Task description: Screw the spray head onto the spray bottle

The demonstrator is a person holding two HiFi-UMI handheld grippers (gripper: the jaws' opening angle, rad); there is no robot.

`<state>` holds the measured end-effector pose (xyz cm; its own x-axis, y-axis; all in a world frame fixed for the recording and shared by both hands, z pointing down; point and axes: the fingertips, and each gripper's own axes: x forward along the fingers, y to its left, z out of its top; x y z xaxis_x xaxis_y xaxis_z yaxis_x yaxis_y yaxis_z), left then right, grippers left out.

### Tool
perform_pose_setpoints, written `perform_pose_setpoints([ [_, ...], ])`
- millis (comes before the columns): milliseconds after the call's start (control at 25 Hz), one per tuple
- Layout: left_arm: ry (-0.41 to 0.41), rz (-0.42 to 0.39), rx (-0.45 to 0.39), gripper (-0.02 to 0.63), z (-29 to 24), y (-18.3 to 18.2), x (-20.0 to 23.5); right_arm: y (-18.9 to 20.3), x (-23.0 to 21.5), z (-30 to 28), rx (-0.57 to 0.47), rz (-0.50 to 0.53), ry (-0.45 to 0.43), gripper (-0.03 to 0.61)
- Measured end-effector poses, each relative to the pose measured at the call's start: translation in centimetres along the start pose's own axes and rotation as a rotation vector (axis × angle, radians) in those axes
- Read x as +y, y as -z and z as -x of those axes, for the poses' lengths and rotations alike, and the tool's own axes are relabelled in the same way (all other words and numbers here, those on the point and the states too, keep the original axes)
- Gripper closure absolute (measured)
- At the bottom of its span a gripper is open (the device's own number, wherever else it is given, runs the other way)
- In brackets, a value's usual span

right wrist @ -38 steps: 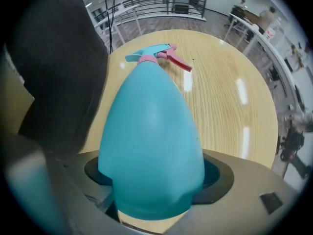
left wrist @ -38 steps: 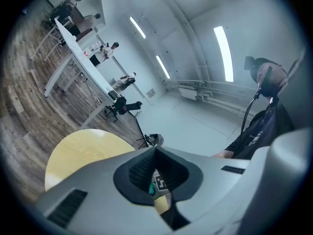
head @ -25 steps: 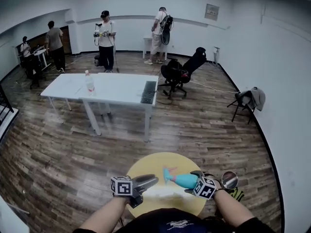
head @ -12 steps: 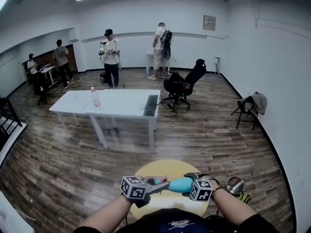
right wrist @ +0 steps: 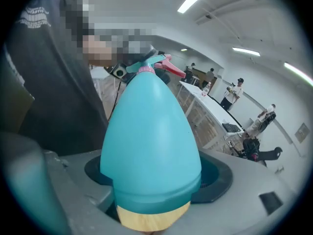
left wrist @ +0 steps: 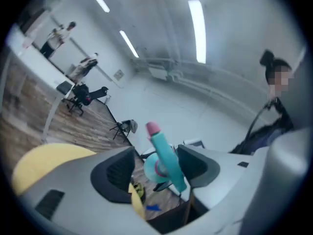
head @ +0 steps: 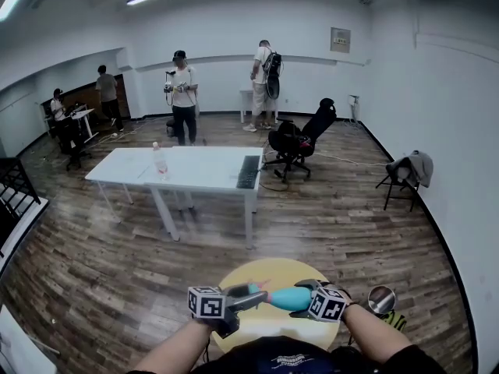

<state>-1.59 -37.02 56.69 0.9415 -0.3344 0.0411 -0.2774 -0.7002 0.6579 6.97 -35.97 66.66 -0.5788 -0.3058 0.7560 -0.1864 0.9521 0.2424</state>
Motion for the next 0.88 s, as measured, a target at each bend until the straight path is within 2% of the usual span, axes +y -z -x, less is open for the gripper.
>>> perform_pose_setpoints([
  [80,0.020,0.226,-0.176,0.258,3.1,-0.9,1.7,0.2,-0.5,0.4,-0.038,-0.075,0.007,0.156],
  [120,0.016,0.303,-0.238,0.256,4.5,-0.9,2.5,0.4,-0.6,0.7,-0.043,-0.094,0.013,0.156],
  [160,0.010,0.333,-0.271,0.257,5.5,-0.8,3.1,0.6,-0.7,0.9,-0.034,-0.098,0.020,0.156],
  [200,0.008,0.324,-0.276,0.258,5.9,-0.7,3.3,0.9,-0.6,1.1,-0.016,-0.090,0.024,0.156],
  [280,0.025,0.247,-0.224,0.256,4.7,-0.6,2.2,1.2,-0.3,0.9,0.021,-0.051,0.021,0.156],
  [400,0.059,0.072,-0.040,0.256,0.5,0.4,-0.1,0.2,0.3,0.2,0.026,0.016,0.009,0.156],
  [440,0.057,-0.027,0.045,0.307,-1.0,1.0,-0.9,-0.3,0.4,0.0,0.024,0.032,0.008,0.156],
  [480,0.045,-0.151,0.130,0.395,-2.1,1.7,-1.7,-0.5,0.3,-0.1,0.029,0.048,0.009,0.156],
  [520,0.029,-0.278,0.205,0.428,-2.9,2.3,-2.4,-0.4,0.2,-0.1,0.040,0.065,0.013,0.156],
  [560,0.021,-0.374,0.262,0.420,-3.3,2.7,-3.0,-0.2,0.1,0.0,0.045,0.075,0.014,0.156],
  [600,0.022,-0.432,0.299,0.420,-3.5,2.9,-3.5,-0.1,0.2,0.2,0.042,0.077,0.012,0.156],
  [760,0.023,-0.549,0.360,0.420,-3.8,3.4,-4.1,0.4,0.7,0.5,0.040,0.082,0.026,0.156],
  [840,0.023,-0.533,0.353,0.419,-4.1,3.5,-4.2,0.6,0.6,0.5,0.037,0.074,0.023,0.155],
  [880,0.027,-0.490,0.333,0.419,-4.1,3.4,-4.1,0.5,0.6,0.6,0.025,0.063,0.014,0.156],
])
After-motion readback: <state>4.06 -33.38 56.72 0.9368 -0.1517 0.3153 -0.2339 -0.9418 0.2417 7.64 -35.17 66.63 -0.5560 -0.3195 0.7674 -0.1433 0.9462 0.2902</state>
